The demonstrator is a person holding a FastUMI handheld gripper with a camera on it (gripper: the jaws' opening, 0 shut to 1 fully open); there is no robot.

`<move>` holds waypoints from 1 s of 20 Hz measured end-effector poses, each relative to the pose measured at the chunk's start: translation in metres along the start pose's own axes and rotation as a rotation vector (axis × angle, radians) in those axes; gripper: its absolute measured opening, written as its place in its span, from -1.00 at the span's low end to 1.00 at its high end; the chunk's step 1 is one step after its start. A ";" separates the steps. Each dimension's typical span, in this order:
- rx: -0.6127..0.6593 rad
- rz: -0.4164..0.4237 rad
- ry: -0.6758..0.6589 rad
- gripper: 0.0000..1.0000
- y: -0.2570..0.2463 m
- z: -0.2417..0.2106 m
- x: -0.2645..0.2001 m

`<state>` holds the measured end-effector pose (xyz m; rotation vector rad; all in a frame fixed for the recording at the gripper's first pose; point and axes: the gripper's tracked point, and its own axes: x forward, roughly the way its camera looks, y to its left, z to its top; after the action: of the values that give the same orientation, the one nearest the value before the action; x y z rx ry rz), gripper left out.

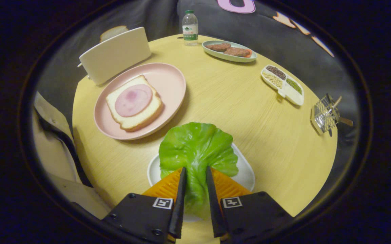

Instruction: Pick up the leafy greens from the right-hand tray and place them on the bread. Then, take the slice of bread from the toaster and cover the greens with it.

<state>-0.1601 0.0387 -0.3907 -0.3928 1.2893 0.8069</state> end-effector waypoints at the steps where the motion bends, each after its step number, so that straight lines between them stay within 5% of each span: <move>1: 0.027 -0.010 0.003 -0.23 0.000 -0.002 0.001; 2: 0.030 -0.013 0.003 -0.74 0.001 -0.001 0.002; 8: 0.008 -0.057 0.004 -0.93 0.002 0.001 -0.005; 20: 0.026 -0.077 -0.110 -0.93 0.016 0.050 -0.056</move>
<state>-0.1404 0.0657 -0.3215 -0.3697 1.1747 0.7363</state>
